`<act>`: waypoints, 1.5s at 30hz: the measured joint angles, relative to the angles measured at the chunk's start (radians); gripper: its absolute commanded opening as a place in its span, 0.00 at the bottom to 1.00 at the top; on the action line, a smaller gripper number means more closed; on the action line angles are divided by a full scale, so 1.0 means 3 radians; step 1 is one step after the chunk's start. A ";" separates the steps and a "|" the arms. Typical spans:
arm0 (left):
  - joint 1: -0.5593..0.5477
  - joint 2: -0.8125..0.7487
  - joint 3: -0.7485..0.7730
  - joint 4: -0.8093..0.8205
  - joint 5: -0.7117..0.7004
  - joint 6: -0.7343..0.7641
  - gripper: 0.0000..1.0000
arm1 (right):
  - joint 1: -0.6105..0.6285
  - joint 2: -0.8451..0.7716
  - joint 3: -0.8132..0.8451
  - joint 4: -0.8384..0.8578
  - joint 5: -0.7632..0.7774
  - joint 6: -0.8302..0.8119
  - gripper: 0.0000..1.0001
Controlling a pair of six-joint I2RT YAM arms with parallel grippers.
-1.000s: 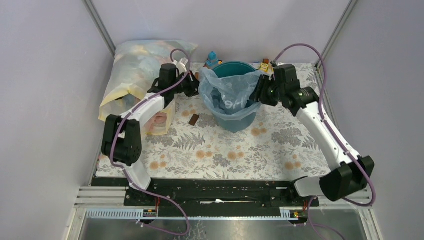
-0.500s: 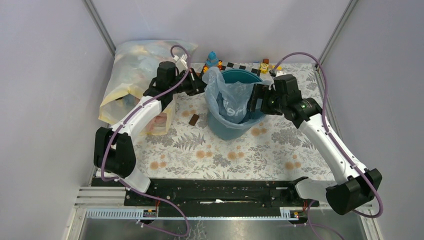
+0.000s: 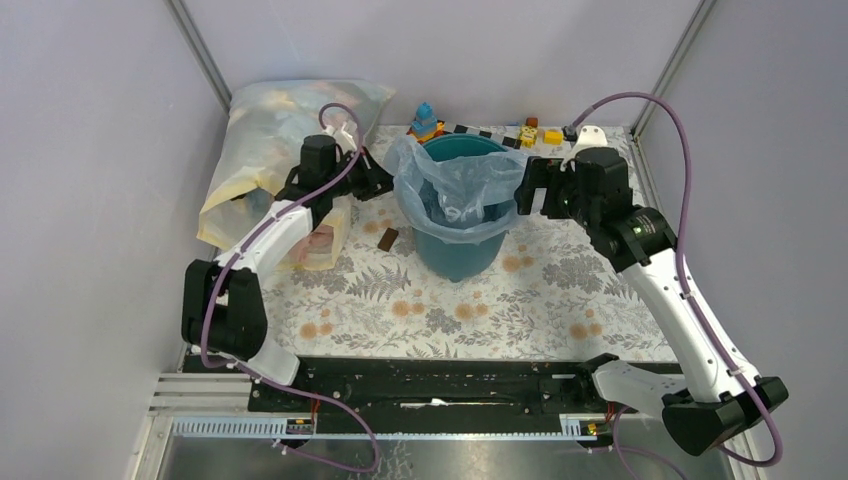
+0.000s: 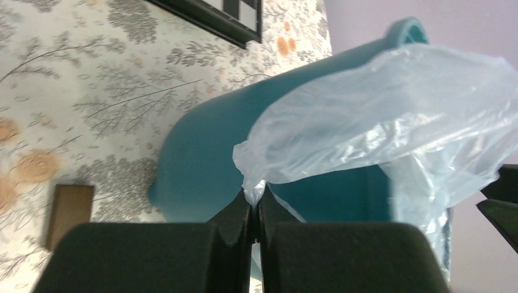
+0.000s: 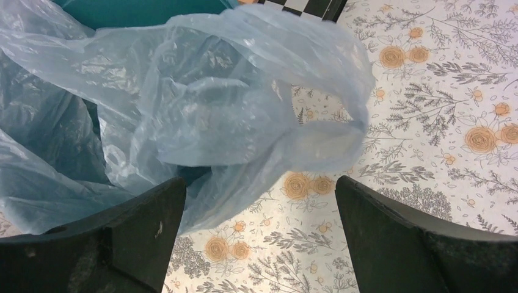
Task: Put the trash bags into the trash bin
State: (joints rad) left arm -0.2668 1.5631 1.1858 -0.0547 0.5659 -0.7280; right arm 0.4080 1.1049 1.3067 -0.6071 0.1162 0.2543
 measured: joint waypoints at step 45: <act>0.0126 -0.0732 -0.0683 0.0064 -0.0656 0.0060 0.03 | 0.0172 0.2209 0.1954 -0.0172 -0.1966 -0.2875 0.32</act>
State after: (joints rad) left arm -0.2291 1.3434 0.9810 -0.0357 0.3691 -0.7101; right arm 0.4595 1.7676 1.8931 -0.6586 -0.4736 -0.6083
